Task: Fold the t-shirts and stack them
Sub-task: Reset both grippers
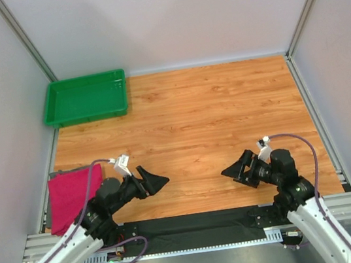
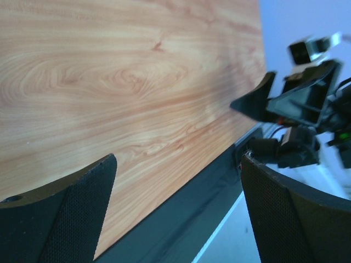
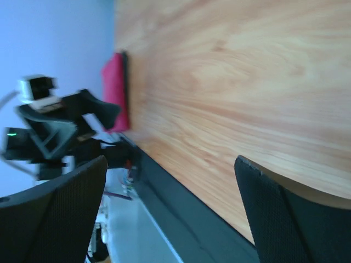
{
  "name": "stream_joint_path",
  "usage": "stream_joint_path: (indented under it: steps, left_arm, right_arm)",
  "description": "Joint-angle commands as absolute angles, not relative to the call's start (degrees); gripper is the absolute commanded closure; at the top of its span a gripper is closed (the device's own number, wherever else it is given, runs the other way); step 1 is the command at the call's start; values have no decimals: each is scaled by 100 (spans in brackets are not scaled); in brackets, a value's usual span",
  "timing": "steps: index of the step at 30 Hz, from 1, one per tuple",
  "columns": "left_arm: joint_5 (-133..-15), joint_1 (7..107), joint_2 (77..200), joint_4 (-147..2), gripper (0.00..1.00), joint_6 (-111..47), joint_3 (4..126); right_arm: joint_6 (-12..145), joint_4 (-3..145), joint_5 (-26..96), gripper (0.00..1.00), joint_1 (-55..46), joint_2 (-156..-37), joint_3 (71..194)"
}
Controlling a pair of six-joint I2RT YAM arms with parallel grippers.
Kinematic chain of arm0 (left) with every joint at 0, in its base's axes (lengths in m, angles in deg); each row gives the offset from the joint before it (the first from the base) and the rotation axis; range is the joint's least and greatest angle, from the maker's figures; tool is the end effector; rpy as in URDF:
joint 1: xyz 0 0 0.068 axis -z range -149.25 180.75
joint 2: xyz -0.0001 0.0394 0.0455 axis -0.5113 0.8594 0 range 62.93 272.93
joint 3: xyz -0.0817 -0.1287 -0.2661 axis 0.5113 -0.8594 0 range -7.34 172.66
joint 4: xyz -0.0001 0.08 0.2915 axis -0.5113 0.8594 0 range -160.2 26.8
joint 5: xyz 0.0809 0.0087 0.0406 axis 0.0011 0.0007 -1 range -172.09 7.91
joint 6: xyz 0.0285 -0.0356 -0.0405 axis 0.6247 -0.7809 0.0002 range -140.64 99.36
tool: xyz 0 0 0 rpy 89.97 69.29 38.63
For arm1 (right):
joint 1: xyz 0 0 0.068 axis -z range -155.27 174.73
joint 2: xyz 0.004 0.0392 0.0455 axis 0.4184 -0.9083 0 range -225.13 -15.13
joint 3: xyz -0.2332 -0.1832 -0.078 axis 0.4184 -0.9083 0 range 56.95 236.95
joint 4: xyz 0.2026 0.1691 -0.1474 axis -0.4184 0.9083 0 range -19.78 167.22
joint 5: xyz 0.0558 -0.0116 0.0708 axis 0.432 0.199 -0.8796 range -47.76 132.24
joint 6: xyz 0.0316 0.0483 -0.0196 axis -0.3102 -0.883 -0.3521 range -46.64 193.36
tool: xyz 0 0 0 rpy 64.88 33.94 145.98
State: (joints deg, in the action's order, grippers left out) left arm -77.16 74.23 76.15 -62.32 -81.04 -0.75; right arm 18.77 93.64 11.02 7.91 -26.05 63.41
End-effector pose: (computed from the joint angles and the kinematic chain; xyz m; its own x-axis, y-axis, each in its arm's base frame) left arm 0.0974 -0.0978 0.1783 -0.7384 -0.4937 -0.4594 0.2104 0.4786 -0.8524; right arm 0.1065 0.0569 0.1547 -0.8185 0.4806 -0.3147 -0.0329 0.5077 0.8609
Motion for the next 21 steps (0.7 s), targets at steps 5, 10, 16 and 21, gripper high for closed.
stream_joint_path:
  steps: [5, 10, 16, 21]
  left_arm:
    - [-7518, 7461, 5914, -6576, 0, -8637, -575]
    - [-7329, 7470, 5706, -7679, 0, -9148, -1296]
    - [-7277, 7478, 5670, -7417, 0, -8928, -1279]
    - [-7268, 7478, 5608, -7117, 0, -8832, -1261]
  right_arm:
    - [1024, 9019, 638, 0, 759, -1689, 5484]
    - [1051, 8699, 663, 0, 751, -1628, 5247]
    - [1411, 9341, 735, 0, 759, -1338, 5229]
    - [1412, 9360, 551, 0, 768, -1338, 5238]
